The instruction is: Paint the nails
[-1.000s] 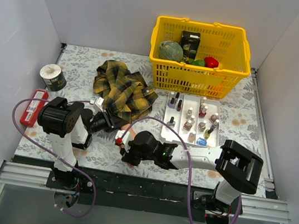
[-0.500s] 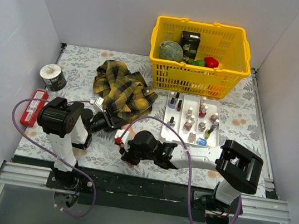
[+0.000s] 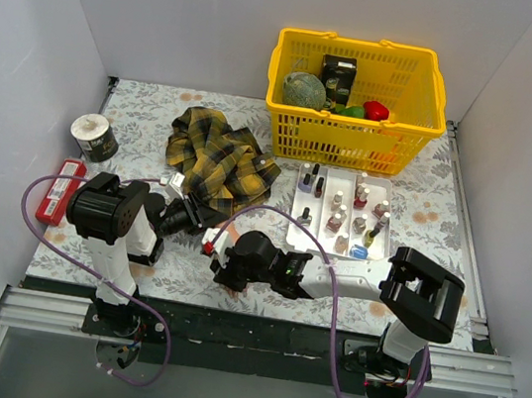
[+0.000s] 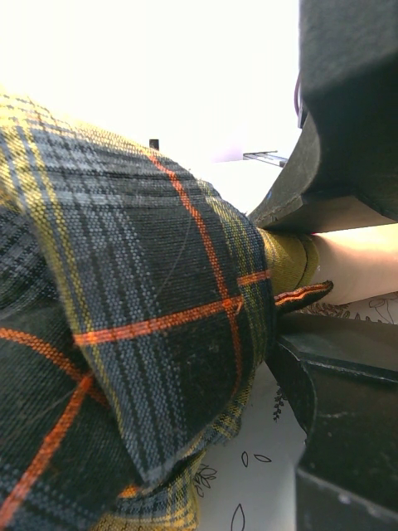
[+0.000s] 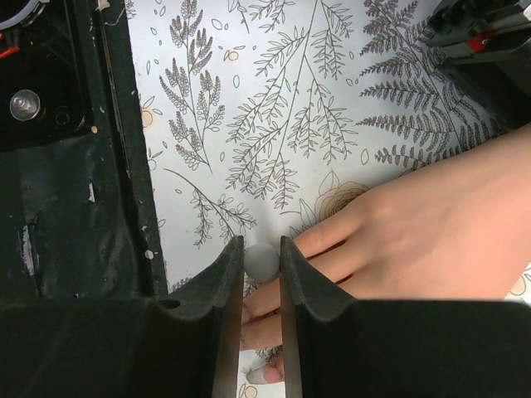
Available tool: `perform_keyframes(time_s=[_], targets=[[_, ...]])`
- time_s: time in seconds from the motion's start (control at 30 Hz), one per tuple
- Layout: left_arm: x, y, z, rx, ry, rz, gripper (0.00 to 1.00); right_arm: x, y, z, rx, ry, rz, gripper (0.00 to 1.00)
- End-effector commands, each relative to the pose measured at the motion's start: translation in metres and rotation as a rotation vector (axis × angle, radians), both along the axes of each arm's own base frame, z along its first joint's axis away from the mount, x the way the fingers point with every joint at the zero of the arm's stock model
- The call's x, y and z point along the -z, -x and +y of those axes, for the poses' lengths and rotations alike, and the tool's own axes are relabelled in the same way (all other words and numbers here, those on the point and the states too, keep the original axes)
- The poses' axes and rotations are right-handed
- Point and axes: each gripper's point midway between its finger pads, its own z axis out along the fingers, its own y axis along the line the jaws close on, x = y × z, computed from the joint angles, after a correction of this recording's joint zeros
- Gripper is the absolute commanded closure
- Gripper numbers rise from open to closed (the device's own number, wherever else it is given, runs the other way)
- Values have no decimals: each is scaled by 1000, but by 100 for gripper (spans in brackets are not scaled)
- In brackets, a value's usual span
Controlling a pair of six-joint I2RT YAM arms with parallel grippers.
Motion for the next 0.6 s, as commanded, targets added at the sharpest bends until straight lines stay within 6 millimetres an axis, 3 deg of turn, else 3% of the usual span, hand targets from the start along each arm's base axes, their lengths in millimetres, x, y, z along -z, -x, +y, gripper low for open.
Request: perform_keyframes(time_s=[0.0, 0.57], targets=[[-10, 4, -2, 39, -32, -91, 83, -17, -7, 11, 16, -40, -34, 99], [-10, 4, -2, 39, -32, -93, 83, -29, -12, 6, 48, -69, -62, 99]])
